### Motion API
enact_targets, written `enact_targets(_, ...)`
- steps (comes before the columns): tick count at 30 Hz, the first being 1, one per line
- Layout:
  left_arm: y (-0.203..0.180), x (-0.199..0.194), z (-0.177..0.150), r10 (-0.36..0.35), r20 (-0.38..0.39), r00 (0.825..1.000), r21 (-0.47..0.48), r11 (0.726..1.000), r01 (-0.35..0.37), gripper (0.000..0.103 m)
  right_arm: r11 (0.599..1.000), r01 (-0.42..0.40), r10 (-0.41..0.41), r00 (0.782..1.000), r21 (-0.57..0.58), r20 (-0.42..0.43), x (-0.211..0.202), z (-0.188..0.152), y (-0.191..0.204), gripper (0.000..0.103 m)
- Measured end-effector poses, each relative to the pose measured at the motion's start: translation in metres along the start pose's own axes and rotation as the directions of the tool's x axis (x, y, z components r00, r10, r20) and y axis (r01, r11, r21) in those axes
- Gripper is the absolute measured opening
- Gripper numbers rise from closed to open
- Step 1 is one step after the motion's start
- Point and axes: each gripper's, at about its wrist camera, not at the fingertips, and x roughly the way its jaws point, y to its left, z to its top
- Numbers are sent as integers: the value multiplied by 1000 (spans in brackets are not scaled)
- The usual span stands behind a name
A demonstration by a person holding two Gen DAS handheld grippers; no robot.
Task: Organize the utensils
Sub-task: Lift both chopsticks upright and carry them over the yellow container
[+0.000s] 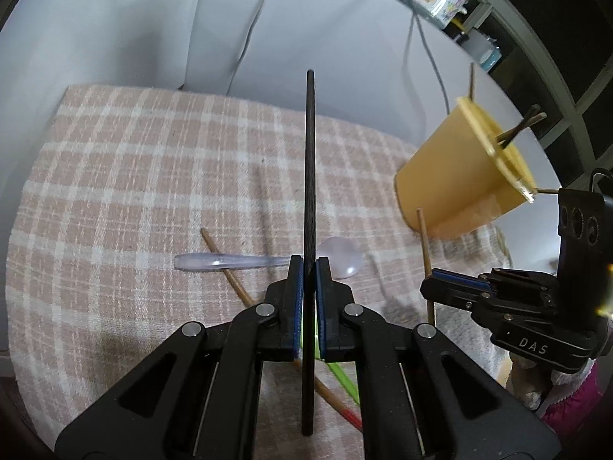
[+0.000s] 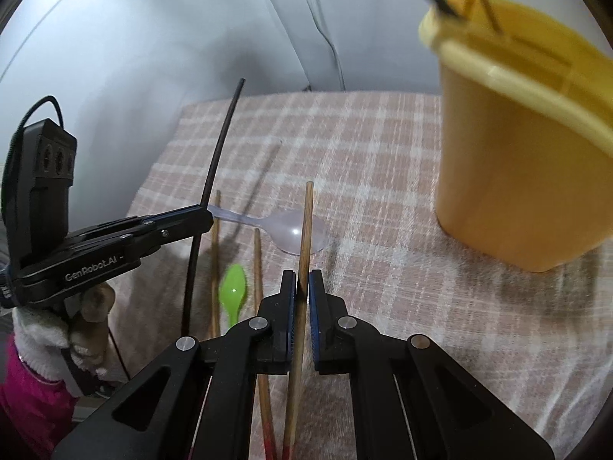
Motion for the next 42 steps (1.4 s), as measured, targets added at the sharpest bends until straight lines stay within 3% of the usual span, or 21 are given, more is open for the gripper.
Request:
enact_targets(17, -59, -52, 4, -83, 135, 987, 101, 992, 70, 4, 1000, 1, 1, 975, -7, 220, -101, -15, -20, 5)
enact_targets(29, -99, -81, 15, -168, 209, 963, 169, 976, 133, 4, 999, 0, -11, 934, 32, 358, -164, -19, -42, 5)
enact_targets(42, -141, -91, 41, -239, 266, 934, 219, 958, 183, 4, 999, -14, -10, 864, 43, 504, -223, -2, -54, 5)
